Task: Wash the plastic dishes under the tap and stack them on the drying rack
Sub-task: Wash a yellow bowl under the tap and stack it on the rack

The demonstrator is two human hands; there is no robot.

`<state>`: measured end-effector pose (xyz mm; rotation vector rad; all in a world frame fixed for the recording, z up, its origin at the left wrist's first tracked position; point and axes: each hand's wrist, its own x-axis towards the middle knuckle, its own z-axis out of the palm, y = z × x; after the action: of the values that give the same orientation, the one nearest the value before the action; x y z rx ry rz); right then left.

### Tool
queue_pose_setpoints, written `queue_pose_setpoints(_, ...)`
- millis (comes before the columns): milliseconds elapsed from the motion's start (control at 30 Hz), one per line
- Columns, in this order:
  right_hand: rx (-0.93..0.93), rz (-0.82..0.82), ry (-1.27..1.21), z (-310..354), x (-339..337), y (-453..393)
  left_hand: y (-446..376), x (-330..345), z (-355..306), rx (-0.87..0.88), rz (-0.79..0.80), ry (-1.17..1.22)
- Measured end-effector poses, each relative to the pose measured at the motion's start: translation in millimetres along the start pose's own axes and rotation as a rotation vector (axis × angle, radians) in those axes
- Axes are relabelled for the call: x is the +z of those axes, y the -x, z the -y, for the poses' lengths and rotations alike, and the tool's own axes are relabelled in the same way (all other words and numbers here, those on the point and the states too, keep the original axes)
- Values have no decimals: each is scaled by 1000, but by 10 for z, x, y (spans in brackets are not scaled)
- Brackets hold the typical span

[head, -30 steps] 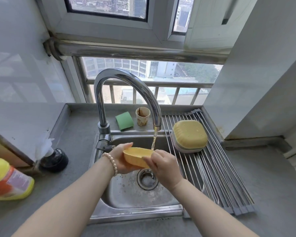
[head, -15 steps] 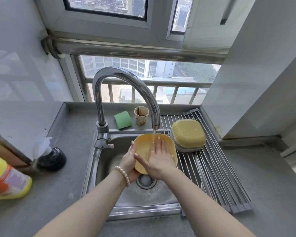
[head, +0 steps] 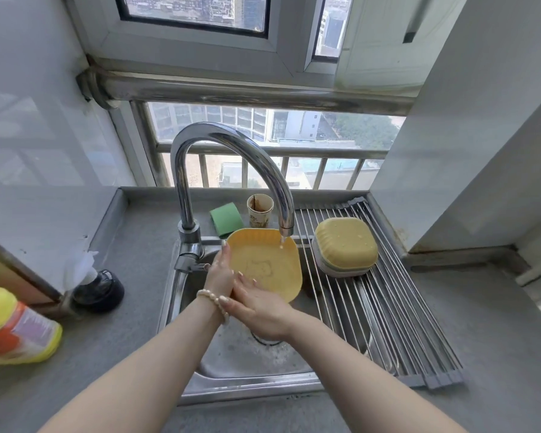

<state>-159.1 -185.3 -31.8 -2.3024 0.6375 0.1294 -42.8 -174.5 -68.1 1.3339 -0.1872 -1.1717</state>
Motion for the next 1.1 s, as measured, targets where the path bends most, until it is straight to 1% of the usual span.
queue_pose_setpoints(100, -42, 5, -70, -81, 46, 108, 111, 34, -143, 82, -55, -78)
queue_pose_setpoints(167, -9, -60, -116, -194, 67, 157, 163, 16, -178, 123, -113, -108)
queue_pose_setpoints(200, 16, -112, -85, -263, 55, 193, 140, -12, -188, 144, -132, -137)
queue_pose_setpoints(267, 46, -166, 62, -411, -2, 284, 197, -4, -269, 205, -157, -239)
queue_pose_setpoints(300, 23, -177, 156, -479, -2, 308, 209, 3, -290, 216, -164, -279)
queue_pose_setpoints(367, -85, -243, 443, -579, 26, 263, 222, 19, -288, 217, -186, -320)
queue_pose_setpoints(400, -71, -247, 594, -571, 29, 223, 223, 21, -271, 213, -213, -325)
queue_pose_setpoints(433, -17, -240, 705, -548, 42, 186, 230, 28, -257, 187, -234, -316)
queue_pose_setpoints(467, 74, -201, 765, -507, 57, 163, 209, 24, -221, 147, -236, -288)
queue_pose_setpoints(533, 222, -193, 844, -507, 83, 105, 144, -12, -128, 81, -247, -238)
queue_pose_setpoints(600, 274, -190, 894, -446, 85, 67, 43, -87, -36, 47, -253, -208)
queue_pose_setpoints(633, 254, -193, 892, -435, 128, 49, -27, -142, 11, 32, -250, -207)
queue_pose_setpoints(667, 207, -232, 860, -444, 168, 54, -35, -161, 5, 16, -242, -199)
queue_pose_setpoints(733, 149, -362, 838, -462, 194, 60, 46, -148, -89, -13, -226, -156)
queue_pose_setpoints(800, 78, -505, 758, -440, 204, 18, 194, -89, -167, -27, -198, -45)
queue_pose_setpoints(867, 38, -590, 650, -313, 191, -22, 361, 24, -87, -24, -137, 100)
queue_pose_setpoints(933, 6, -650, 557, -180, 164, -55, 501, 121, 5, -16, -110, 168)
queue_pose_setpoints(1000, -30, -695, 470, -162, 190, -68, 497, 150, 33, -20, -124, 168)
queue_pose_setpoints(1033, -68, -706, 430, -219, 227, -64, 493, 149, 12, -45, -127, 156)
queue_pose_setpoints(1100, -181, -722, 268, -343, 315, -17, 457, 109, -38, -109, -140, 141)
